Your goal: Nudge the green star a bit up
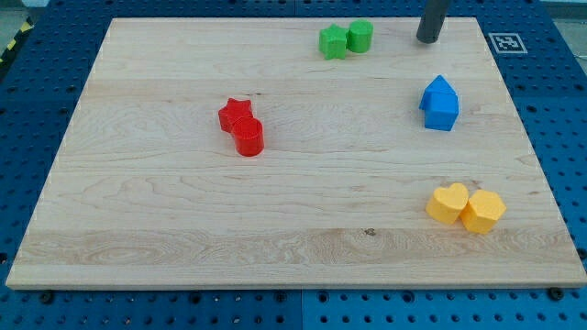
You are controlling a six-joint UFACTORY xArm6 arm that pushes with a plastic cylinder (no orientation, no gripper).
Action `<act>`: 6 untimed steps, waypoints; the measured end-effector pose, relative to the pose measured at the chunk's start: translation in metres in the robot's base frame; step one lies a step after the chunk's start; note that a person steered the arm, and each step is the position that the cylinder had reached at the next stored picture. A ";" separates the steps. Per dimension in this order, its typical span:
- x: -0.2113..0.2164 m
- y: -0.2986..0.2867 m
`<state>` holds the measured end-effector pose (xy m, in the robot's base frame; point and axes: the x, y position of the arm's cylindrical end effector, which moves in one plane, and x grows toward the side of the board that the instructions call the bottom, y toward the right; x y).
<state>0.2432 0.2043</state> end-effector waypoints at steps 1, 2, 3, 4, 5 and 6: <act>0.000 0.000; 0.000 0.000; 0.012 0.000; 0.030 -0.035; 0.030 -0.087; 0.037 -0.132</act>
